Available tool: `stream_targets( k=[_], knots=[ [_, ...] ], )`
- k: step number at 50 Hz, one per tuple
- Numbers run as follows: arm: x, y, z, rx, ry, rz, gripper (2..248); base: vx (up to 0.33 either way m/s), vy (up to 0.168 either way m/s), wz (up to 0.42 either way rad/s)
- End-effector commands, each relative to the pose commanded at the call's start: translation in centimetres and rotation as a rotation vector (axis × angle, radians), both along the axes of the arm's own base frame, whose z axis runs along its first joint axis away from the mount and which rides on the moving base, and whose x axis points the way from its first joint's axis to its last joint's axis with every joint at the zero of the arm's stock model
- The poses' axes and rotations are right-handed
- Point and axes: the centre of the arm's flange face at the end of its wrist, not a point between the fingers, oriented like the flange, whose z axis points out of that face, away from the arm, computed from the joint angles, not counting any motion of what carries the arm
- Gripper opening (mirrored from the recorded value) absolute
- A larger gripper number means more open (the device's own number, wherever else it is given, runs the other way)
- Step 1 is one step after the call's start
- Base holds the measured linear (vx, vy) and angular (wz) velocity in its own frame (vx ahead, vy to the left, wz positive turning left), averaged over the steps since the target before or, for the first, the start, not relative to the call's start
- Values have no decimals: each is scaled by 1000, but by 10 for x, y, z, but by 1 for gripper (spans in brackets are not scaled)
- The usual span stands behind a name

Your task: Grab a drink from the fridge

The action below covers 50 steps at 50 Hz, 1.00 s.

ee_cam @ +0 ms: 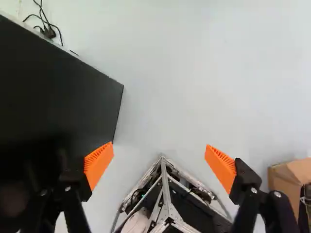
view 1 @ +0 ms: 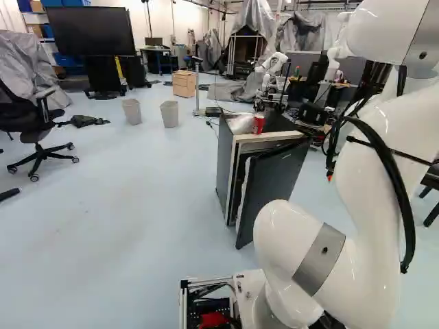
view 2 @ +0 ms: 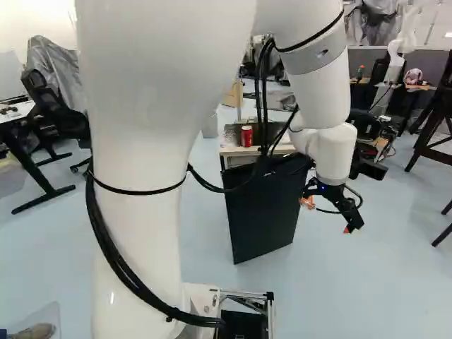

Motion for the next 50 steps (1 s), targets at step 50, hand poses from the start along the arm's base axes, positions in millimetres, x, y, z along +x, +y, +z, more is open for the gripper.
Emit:
stream_targets(
  k=[50],
  knots=[
    [-8, 70, -18, -213, 67, 571, 247, 0, 0, 0]
  ],
)
